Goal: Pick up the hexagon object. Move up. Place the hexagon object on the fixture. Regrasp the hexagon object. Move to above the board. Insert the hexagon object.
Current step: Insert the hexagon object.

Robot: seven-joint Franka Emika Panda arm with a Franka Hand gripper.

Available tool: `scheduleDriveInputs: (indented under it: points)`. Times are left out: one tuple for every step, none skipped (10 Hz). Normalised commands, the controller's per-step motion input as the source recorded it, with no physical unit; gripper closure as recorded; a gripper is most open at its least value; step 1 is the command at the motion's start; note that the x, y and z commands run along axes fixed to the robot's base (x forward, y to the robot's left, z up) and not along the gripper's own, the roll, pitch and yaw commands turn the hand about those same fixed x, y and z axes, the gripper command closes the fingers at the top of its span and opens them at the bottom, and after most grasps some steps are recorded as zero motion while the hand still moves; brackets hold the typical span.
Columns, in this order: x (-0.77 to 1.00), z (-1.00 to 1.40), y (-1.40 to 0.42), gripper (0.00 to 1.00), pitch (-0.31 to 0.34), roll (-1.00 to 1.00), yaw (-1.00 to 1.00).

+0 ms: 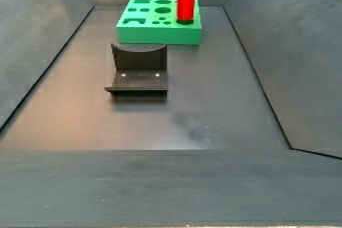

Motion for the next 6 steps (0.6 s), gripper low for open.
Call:
scheduleDriveInputs:
  points:
    - [0.0, -0.01, 0.01, 1.0, -0.01, 0.0, -0.07]
    - [0.0, -0.02, 0.0, 1.0, 0.0, 0.0, 0.0]
    - [0.0, -0.27, 0.06, 1.0, 0.0, 0.0, -0.03]
    - [0.0, -0.26, 0.07, 1.0, -0.011, 0.0, -0.07]
    - [0.0, -0.1, 0.0, 1.0, -0.026, -0.01, -0.01]
    - [0.0, -0.09, 0.01, 1.0, -0.007, 0.0, -0.02]
